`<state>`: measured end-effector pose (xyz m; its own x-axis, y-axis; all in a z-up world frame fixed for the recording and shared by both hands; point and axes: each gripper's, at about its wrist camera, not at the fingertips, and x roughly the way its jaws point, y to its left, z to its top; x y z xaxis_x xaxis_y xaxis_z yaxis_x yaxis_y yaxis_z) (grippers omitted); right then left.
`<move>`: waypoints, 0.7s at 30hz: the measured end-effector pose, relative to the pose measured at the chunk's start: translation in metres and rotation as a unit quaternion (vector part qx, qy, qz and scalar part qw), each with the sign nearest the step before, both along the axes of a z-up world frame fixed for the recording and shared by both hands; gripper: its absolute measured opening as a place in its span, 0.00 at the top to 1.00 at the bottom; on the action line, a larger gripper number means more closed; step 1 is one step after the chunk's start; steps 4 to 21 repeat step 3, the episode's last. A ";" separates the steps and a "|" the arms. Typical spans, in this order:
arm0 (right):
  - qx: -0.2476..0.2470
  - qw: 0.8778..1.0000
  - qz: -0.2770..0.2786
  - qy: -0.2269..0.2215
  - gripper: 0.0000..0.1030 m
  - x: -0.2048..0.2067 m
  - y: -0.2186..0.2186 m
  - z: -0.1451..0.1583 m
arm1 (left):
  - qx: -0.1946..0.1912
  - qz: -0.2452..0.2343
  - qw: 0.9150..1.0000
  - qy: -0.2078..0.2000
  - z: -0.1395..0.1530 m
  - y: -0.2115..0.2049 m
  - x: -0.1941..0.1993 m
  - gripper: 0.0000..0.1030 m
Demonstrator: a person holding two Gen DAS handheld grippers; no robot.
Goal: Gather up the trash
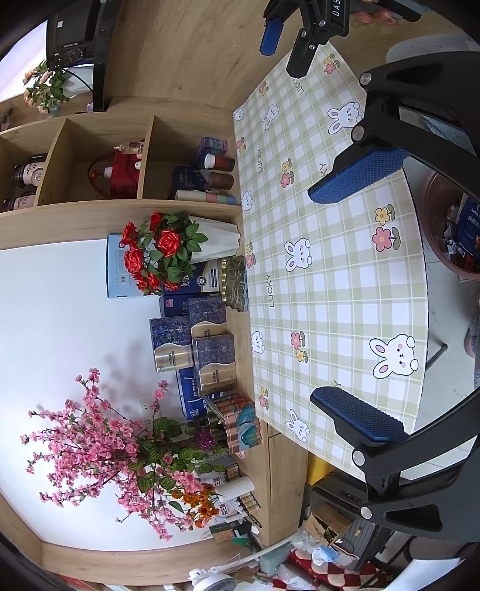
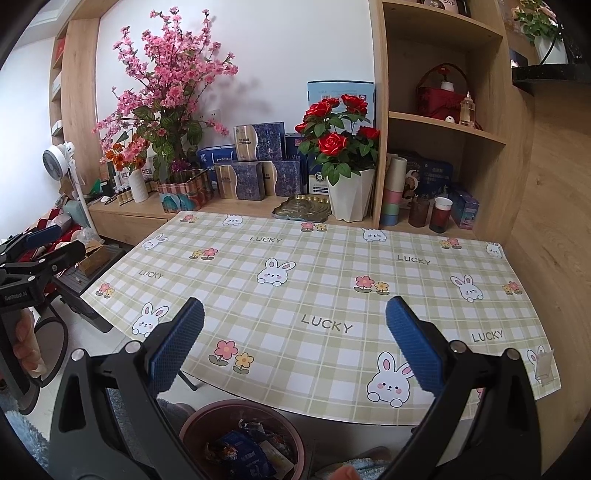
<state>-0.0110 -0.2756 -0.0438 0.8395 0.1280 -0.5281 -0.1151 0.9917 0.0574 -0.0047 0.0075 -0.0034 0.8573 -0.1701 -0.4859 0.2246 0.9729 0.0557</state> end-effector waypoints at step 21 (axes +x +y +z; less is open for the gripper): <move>-0.001 1.000 0.001 0.001 0.06 0.000 -0.002 -0.002 | -0.002 0.002 1.000 0.002 -0.001 0.001 0.000 0.06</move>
